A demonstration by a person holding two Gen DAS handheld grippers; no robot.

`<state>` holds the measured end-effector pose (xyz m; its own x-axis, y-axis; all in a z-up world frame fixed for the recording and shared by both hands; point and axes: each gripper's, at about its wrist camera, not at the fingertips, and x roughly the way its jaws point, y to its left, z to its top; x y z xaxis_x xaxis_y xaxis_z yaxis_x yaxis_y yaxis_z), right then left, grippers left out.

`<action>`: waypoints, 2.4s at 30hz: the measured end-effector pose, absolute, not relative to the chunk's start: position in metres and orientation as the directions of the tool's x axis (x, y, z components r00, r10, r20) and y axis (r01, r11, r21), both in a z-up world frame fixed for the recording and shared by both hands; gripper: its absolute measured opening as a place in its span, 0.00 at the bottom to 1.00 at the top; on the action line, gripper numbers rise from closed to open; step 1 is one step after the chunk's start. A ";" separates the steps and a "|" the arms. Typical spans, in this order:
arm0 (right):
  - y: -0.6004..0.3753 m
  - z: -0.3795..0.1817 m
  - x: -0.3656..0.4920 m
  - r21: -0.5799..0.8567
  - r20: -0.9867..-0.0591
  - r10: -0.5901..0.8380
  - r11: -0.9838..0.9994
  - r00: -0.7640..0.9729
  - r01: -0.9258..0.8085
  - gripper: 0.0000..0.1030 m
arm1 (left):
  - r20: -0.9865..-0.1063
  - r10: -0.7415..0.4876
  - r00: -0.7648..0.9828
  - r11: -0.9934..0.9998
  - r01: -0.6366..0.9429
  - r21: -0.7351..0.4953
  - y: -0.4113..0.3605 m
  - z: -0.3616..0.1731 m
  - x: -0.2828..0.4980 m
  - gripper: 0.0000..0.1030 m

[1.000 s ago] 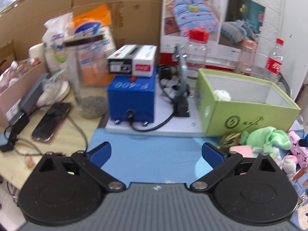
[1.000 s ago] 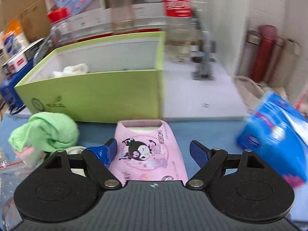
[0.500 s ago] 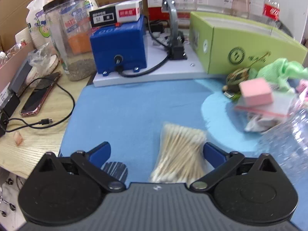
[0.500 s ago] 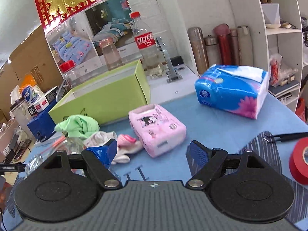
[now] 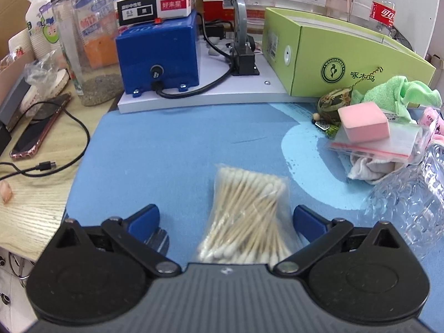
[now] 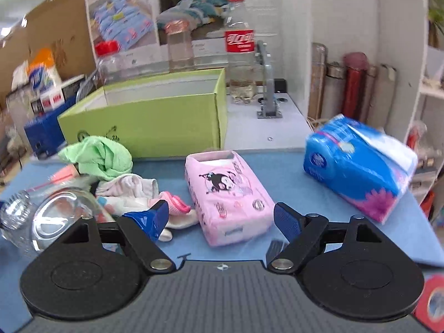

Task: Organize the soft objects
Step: 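Grasp the cotton swab bag with the left gripper while the right grasps the pink wipe pack, then lower the swab bag and pink wipe pack into the green box, release both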

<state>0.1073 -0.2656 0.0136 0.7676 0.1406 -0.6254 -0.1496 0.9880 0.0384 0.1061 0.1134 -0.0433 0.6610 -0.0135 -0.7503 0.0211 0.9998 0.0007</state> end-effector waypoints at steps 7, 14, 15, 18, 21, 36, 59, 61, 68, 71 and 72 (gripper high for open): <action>-0.266 -0.002 0.163 0.002 -0.695 0.126 0.985 0.707 -0.173 0.67 | -0.746 -0.012 0.666 1.000 0.018 0.000 0.113 -0.044 0.108 0.99; -0.290 -0.019 0.173 0.001 -0.738 0.026 0.999 0.674 -0.038 0.68 | -0.744 -0.018 0.668 1.000 0.028 0.002 0.114 -0.044 0.111 0.99; -0.290 -0.021 0.171 -0.004 -0.743 0.035 0.998 0.669 -0.057 0.68 | -0.743 -0.020 0.669 0.999 0.033 0.002 0.113 -0.044 0.111 0.99; -0.292 -0.024 0.168 0.004 -0.734 0.053 0.997 0.677 -0.074 0.68 | -0.741 -0.029 0.671 0.999 0.046 0.003 0.114 -0.044 0.109 0.99; -0.294 -0.028 0.168 0.016 -0.705 0.054 0.998 0.707 -0.060 0.72 | -0.733 -0.041 0.678 0.998 0.063 0.003 0.114 -0.045 0.105 0.99; -0.293 -0.034 0.158 0.008 -0.643 0.028 1.000 0.765 -0.030 0.75 | -0.740 -0.063 0.670 0.996 0.089 -0.004 0.112 -0.043 0.105 0.96; -0.291 -0.033 0.163 0.008 -0.662 -0.004 1.000 0.749 0.012 0.79 | -0.726 -0.087 0.682 0.994 0.113 -0.012 0.102 -0.035 0.100 0.52; -0.293 -0.032 0.162 0.015 -0.661 0.014 1.000 0.750 -0.006 0.76 | -0.724 -0.088 0.684 0.995 0.096 -0.031 0.107 -0.033 0.098 0.41; -0.302 -0.016 0.126 0.064 -0.607 0.072 0.997 0.791 -0.042 0.47 | -0.710 -0.177 0.682 0.983 0.091 -0.158 0.121 -0.015 0.090 0.37; -0.299 0.002 0.110 0.081 -0.574 0.121 0.993 0.810 -0.091 0.48 | -0.688 -0.215 0.693 0.975 0.117 -0.187 0.123 0.001 0.088 0.37; -0.297 0.008 0.107 0.083 -0.562 0.133 0.991 0.817 -0.104 0.48 | -0.680 -0.235 0.694 0.971 0.130 -0.203 0.123 0.008 0.089 0.37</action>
